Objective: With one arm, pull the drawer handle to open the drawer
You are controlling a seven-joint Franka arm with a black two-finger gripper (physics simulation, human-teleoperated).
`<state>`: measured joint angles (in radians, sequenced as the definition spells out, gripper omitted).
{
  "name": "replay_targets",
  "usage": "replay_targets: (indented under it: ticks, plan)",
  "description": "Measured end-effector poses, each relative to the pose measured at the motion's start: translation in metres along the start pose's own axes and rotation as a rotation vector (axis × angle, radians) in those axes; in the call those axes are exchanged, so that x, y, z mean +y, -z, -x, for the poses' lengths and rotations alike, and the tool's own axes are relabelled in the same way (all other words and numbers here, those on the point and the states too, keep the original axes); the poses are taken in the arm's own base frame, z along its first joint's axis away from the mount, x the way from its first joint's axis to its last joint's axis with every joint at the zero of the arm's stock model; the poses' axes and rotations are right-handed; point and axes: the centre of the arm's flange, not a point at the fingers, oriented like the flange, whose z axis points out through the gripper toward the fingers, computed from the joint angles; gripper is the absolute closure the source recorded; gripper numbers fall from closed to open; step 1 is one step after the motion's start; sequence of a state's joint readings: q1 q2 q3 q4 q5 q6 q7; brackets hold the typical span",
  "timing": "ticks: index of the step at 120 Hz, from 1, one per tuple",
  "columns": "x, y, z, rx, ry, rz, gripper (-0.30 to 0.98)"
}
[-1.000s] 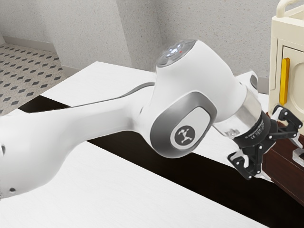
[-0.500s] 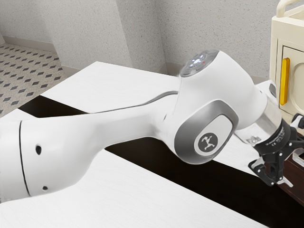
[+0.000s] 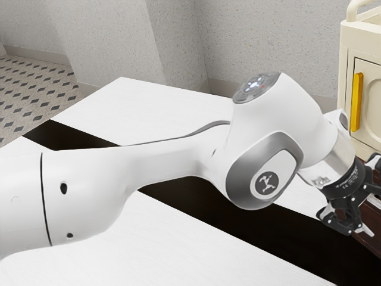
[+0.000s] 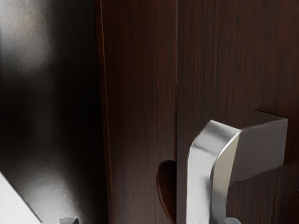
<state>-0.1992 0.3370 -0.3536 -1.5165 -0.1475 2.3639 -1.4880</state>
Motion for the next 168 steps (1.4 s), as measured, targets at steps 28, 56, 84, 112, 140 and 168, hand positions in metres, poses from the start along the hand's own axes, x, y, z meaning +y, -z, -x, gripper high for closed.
replay_targets:
  ticks: [28,56,84,112,140,168]
  plan:
    - [0.0,0.004,0.0,0.003,0.003,0.004,0.5]
    - [-0.001,0.009,0.002,0.007,0.004,0.004,0.63]
    - [-0.009,0.014,0.005,0.017,0.0,-0.006,0.72]
    - [-0.025,0.024,0.015,0.032,-0.009,-0.023,0.77]
    - [-0.044,0.032,0.024,0.045,-0.012,-0.038,0.78]
    - [-0.065,0.046,0.03,0.058,-0.002,-0.039,0.79]
